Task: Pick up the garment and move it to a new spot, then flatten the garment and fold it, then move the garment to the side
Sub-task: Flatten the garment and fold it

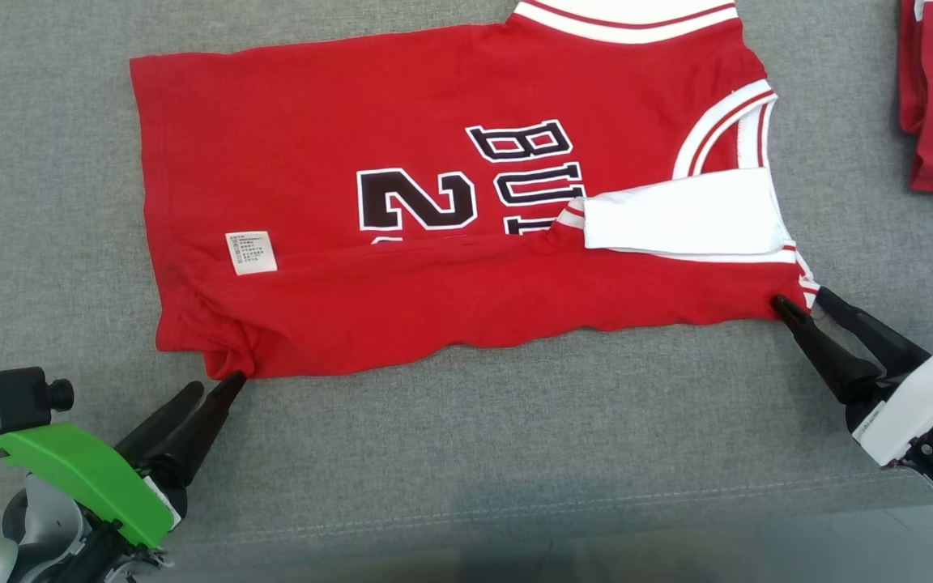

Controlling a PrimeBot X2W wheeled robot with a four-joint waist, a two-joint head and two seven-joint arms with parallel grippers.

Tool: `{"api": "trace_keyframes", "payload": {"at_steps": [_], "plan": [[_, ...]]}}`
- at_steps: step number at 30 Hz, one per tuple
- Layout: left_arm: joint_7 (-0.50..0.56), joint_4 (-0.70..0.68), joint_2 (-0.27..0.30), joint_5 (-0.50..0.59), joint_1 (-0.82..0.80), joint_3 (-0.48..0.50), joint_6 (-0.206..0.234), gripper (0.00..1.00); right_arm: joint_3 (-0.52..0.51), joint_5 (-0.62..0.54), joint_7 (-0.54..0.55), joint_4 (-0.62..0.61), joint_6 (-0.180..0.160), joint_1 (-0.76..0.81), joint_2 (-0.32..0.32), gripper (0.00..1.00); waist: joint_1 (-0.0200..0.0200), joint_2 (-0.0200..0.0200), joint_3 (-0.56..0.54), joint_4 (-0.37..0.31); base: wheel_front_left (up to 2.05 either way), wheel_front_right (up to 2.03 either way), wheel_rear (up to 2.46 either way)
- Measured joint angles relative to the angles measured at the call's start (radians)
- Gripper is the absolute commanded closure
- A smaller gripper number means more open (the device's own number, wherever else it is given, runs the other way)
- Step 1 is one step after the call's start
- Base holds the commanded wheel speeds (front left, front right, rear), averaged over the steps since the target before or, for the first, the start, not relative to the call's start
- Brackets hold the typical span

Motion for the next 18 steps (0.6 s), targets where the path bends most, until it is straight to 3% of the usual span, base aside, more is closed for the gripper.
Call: {"api": "trace_keyframes", "payload": {"at_steps": [18], "plan": [[0.008,0.037,-0.015,0.024,-0.072,-0.015,0.018,0.0,0.018,-0.008,0.001,-0.002,0.0,-0.015,0.02,0.0,0.0,0.0,0.012,-0.028,0.0,0.0,0.0]]}}
